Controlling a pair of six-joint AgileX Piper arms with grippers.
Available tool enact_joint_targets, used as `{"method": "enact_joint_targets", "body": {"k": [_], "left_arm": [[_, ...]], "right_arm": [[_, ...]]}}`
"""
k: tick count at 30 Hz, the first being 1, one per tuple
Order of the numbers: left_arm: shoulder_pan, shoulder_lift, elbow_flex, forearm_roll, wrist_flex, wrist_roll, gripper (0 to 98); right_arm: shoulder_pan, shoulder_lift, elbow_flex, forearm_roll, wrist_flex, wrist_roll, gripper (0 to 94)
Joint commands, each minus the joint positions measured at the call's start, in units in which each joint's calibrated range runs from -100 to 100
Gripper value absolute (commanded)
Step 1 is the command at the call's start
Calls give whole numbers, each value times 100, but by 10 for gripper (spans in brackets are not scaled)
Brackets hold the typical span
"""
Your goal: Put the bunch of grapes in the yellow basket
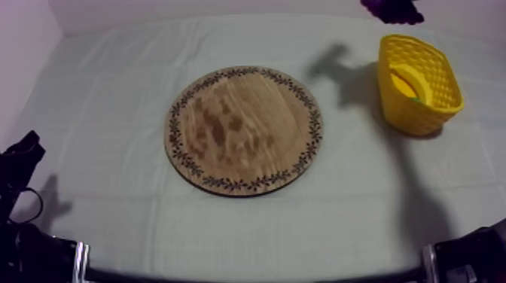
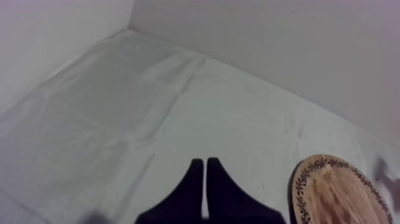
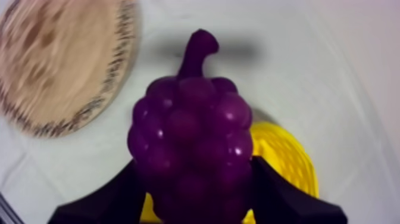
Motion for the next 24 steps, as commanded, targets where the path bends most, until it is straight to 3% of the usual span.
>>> {"method": "enact_joint_targets", "body": {"k": [1,9,14,20,24], "left_arm": [[-1,3,4,1,3,0,0],[-1,3,4,1,3,0,0],[-1,3,4,1,3,0,0],[-1,3,4,1,3,0,0],[-1,3,4,1,3,0,0]], "right_arm": [[362,113,-140,26,-26,-145,256],[812,192,505,161,-459,-270,267],[920,30,1116,273,-796,-300,338],[935,-143,1696,410,-943,-389,610],[871,-344,2010,473,-957,-460,730]]}}
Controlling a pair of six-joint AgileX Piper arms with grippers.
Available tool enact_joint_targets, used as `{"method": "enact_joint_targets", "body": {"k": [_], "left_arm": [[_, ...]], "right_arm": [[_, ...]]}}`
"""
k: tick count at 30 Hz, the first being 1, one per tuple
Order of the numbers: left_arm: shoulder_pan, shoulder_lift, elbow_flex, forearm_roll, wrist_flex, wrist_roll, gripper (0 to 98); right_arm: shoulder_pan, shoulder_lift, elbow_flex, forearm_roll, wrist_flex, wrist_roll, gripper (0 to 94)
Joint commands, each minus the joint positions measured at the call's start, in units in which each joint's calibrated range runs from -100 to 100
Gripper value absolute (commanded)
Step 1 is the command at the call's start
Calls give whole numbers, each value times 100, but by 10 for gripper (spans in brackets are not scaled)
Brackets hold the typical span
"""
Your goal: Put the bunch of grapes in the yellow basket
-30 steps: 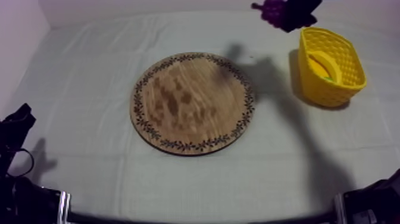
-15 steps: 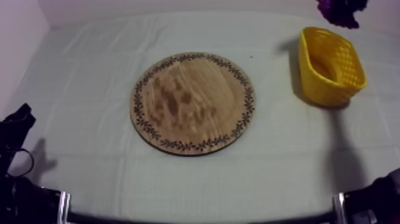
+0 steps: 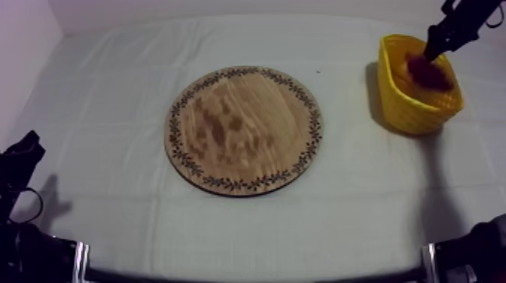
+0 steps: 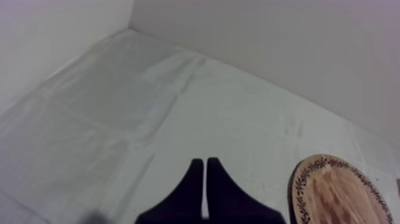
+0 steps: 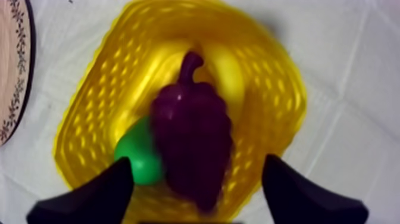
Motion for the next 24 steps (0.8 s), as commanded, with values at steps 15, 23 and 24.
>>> {"method": "enact_joint_targets", "body": {"k": [15,23,24], "left_arm": [[-1,3,4,1,3,0,0],[-1,3,4,1,3,0,0],[-1,3,4,1,3,0,0]], "right_arm": [[-322,-2990,1276,-358,-587,-73,391],[-756,-5043,3245,-662,-1848,-350,62],[-790,-5302,3580,-711,-2052,-351,44]]}}
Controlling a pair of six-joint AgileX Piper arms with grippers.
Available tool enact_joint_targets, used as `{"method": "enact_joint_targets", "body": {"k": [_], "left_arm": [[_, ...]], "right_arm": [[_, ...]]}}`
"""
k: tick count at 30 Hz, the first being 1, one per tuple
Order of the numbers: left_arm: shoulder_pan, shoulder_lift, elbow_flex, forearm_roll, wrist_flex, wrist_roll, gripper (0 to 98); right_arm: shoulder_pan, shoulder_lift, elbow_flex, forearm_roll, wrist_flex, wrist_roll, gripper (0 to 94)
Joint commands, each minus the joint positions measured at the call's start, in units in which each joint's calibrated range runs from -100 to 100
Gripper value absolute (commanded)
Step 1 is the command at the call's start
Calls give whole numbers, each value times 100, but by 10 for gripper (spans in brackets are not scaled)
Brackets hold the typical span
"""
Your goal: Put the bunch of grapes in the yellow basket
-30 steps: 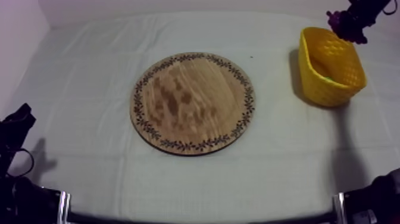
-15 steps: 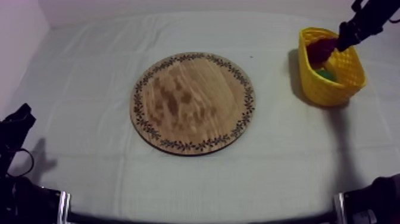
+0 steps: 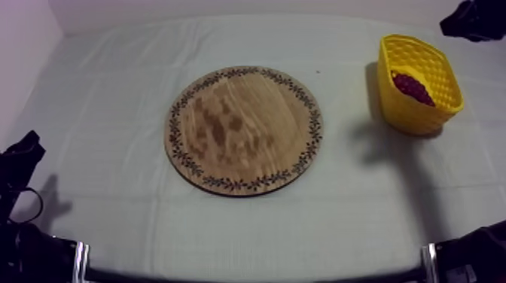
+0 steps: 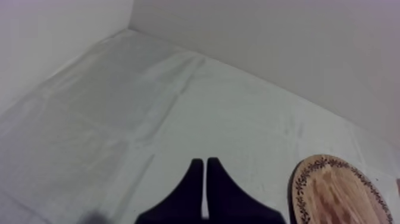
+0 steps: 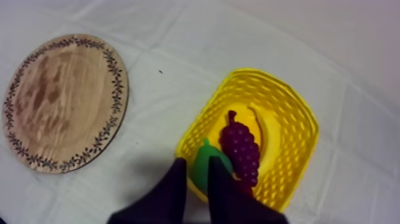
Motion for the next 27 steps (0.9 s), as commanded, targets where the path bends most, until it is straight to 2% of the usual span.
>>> {"method": "enact_joint_targets", "body": {"k": [1,8,13,16,22,27], "left_arm": [[-1,3,4,1,3,0,0],[-1,3,4,1,3,0,0],[-1,3,4,1,3,0,0],[-1,3,4,1,3,0,0],[-1,3,4,1,3,1,0],[-1,3,4,1,3,0,0]], "right_arm": [[-62,-1169,1227,-109,-619,6,32],[-85,-2790,3755,-272,-2177,-90,4],[-74,-3778,5131,-300,-2821,-248,3],[-96,-4294,5706,-326,-2967,-256,3],[-283,-5125,6124,121,-2899,-874,2],[-406,-5575,6197,351,-2855,-1075,2]]}}
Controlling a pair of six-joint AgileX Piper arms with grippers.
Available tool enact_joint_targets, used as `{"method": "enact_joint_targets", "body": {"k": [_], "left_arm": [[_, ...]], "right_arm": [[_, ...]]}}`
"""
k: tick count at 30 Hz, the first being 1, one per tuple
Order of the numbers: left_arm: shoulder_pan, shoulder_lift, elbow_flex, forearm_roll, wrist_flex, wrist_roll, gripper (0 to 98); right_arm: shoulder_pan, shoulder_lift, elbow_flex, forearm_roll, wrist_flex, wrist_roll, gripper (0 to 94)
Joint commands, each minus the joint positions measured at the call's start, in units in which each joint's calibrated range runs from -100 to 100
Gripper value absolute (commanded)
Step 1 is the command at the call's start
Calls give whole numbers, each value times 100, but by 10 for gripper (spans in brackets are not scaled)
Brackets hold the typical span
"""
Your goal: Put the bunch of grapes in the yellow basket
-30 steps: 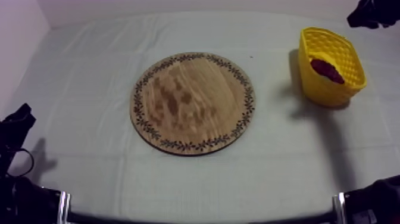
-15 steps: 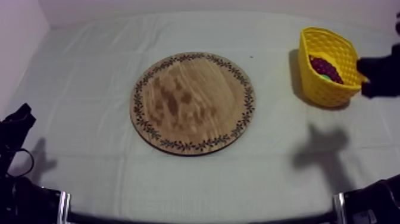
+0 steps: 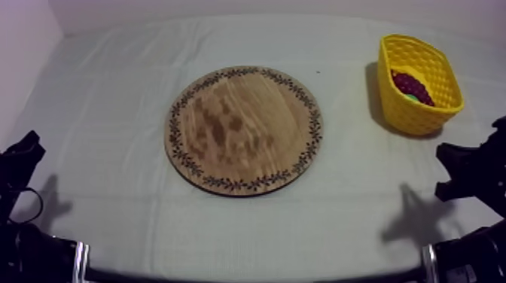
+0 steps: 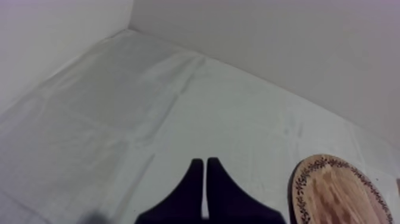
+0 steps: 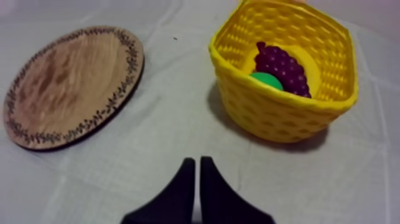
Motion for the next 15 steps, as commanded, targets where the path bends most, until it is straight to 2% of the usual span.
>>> {"method": "enact_joint_targets", "body": {"k": [1,8,15], "left_arm": [[-1,3,4,1,3,0,0],[-1,3,4,1,3,0,0],[-1,3,4,1,3,0,0]], "right_arm": [[-17,-224,67,162,-99,-78,2],[-116,-676,182,327,-403,683,3],[-237,-786,198,341,-399,550,3]]}}
